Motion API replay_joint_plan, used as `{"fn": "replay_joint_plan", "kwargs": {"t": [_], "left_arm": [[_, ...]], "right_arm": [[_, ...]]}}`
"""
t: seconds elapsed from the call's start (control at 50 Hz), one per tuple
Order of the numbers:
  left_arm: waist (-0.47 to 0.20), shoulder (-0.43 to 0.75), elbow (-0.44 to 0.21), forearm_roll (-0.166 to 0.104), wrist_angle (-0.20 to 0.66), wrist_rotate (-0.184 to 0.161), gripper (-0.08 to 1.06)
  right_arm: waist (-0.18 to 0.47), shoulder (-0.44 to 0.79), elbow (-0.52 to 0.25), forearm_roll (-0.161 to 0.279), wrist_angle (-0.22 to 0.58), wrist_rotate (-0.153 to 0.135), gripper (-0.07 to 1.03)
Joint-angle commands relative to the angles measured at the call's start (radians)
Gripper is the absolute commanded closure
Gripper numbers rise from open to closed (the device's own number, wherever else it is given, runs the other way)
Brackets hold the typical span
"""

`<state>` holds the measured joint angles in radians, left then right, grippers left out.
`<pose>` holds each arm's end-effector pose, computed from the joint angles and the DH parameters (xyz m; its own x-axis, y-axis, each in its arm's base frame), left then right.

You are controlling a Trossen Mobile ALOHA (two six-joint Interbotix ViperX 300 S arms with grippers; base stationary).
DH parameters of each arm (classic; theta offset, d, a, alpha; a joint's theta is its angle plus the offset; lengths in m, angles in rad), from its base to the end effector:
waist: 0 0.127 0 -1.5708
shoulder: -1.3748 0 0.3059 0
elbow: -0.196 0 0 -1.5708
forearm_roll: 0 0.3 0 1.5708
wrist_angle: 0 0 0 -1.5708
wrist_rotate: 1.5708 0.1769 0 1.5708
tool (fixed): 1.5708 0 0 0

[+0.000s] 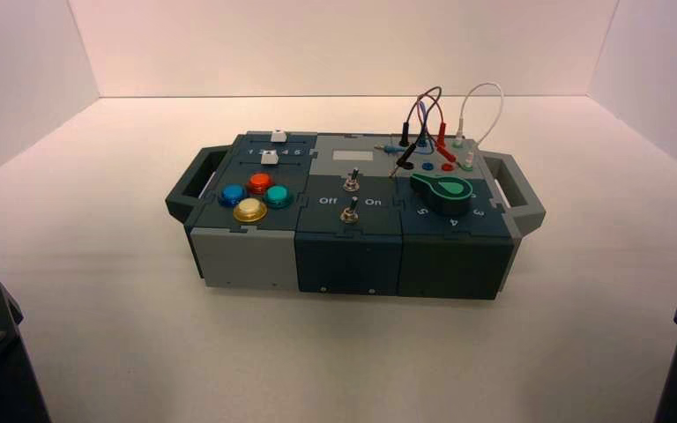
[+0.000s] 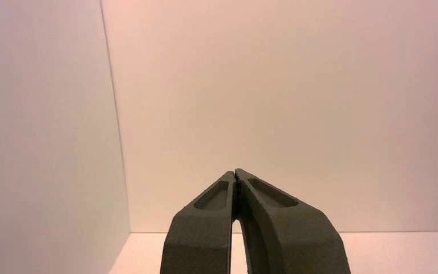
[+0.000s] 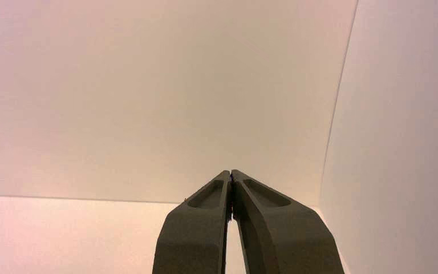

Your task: Push the blue button with the left gripper.

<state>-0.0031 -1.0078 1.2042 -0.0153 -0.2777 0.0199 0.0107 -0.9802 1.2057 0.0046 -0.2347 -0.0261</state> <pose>0.2486 0.0000 0.2933 0.9967 0.0011 0.0812 -0.0015 1.0000 0.0048 0.2532 0.0025 0.2781 0.9999 0.0096 0.0092 -0.0094 0.9997 -0.0216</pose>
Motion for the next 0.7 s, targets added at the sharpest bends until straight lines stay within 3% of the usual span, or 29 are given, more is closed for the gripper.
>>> {"fn": "replay_joint_plan", "kwargs": {"t": [0.02,0.7], "left_arm": [[-0.002,0.008,-0.018,0.000,-0.002,0.000,1.00],[-0.017,0.018,-0.023,0.000,0.034,0.000,1.00]], "right_arm": [[0.003,0.008,-0.040,0.003,0.026,-0.003,0.98],[0.005,0.012,-0.044,0.003,0.052,-0.003,0.98]]}}
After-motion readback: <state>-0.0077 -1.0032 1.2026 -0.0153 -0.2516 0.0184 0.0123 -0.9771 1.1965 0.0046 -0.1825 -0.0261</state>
